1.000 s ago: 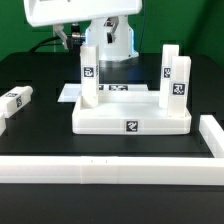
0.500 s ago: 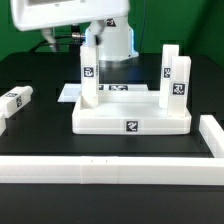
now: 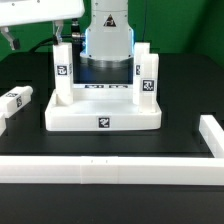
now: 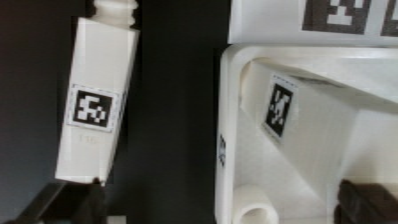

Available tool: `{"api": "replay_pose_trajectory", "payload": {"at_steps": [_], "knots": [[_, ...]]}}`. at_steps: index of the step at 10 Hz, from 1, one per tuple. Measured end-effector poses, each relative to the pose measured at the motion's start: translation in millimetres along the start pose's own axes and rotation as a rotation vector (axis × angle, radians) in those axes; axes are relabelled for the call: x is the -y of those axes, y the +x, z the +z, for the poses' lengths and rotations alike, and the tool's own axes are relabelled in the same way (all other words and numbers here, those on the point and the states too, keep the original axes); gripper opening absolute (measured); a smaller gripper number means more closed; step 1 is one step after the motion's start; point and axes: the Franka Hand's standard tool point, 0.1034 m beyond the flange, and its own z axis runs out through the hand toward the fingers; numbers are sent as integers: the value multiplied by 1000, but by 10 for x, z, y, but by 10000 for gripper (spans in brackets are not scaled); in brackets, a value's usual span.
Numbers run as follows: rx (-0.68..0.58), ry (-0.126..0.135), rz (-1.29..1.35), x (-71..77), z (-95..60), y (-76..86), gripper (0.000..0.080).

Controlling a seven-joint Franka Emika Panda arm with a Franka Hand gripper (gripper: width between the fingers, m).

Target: Assemble desk

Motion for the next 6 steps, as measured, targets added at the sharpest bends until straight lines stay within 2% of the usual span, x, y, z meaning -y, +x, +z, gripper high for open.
{"api": "replay_pose_trajectory", "payload": {"at_steps": [4,6], "knots": [[14,-15,16,-65,-36,56,649],[25,-4,28,-237,-143,17,649]]}}
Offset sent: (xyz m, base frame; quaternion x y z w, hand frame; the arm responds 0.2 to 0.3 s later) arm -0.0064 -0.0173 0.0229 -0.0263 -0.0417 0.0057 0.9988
